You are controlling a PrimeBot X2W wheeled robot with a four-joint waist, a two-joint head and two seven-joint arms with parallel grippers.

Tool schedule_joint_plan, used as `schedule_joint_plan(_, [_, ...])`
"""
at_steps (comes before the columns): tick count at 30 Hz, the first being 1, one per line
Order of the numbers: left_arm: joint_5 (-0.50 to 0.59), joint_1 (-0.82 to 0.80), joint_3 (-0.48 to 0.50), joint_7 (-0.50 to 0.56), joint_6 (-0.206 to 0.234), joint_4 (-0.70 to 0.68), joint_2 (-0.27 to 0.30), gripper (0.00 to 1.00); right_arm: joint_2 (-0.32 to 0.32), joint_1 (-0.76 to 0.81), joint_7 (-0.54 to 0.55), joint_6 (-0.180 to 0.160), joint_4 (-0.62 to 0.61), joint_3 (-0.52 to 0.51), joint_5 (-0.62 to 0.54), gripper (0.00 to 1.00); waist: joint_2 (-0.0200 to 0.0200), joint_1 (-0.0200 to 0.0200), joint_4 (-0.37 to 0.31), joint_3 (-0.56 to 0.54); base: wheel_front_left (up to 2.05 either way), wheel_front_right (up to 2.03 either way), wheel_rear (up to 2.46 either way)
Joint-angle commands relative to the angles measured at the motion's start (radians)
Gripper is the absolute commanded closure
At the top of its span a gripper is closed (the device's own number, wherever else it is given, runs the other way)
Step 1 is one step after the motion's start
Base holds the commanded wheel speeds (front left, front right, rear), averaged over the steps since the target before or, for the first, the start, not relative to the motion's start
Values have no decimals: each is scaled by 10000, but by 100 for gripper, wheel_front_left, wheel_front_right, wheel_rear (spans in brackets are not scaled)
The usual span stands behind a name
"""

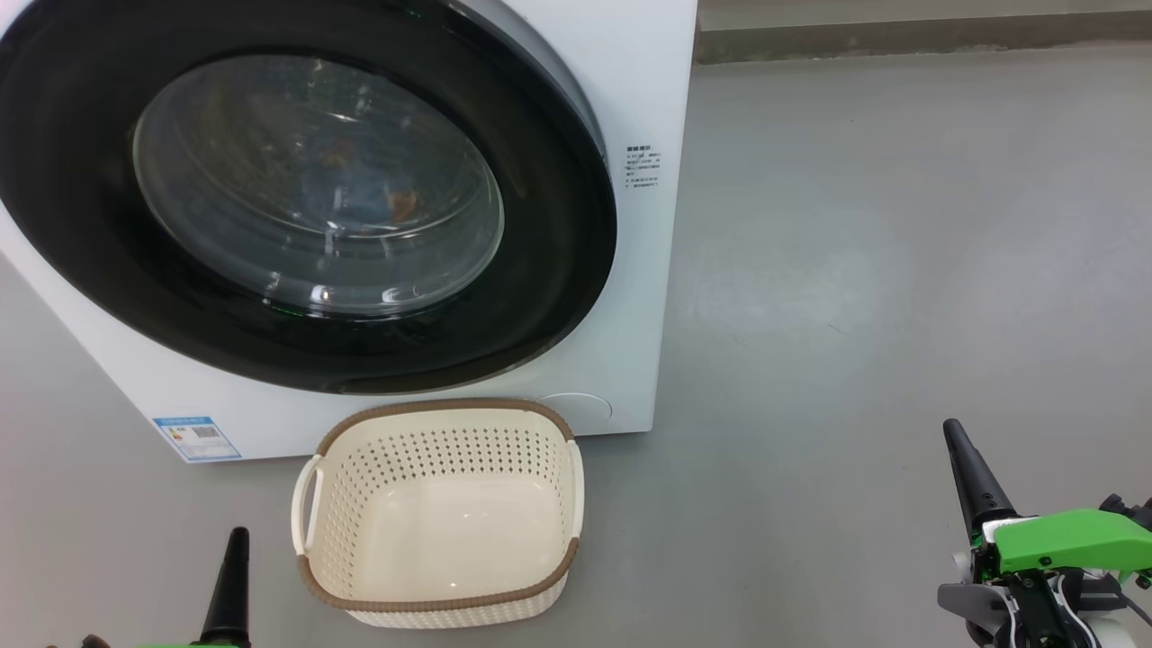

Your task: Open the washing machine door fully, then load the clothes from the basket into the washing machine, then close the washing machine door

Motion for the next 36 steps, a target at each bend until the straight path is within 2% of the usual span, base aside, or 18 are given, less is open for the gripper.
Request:
schedule_joint_plan(1, [-249,-508,296,64,3,-311,119,100,-69,-100,64,2,-328,96,270,100,-1,-1,5,-4,0,0,0])
schedule_joint_plan(22, [-2546,-715,377,680,4,-432,20,100,79,-69,681,2,-568,-319,2230,100,-1,-1,111,-81,0,0,0])
schedule_joint_plan(36, [-2597,-720,379,694,4,-435,18,100,90,-69,703,2,-573,-339,2265,100,-1,-1,113,-83,0,0,0])
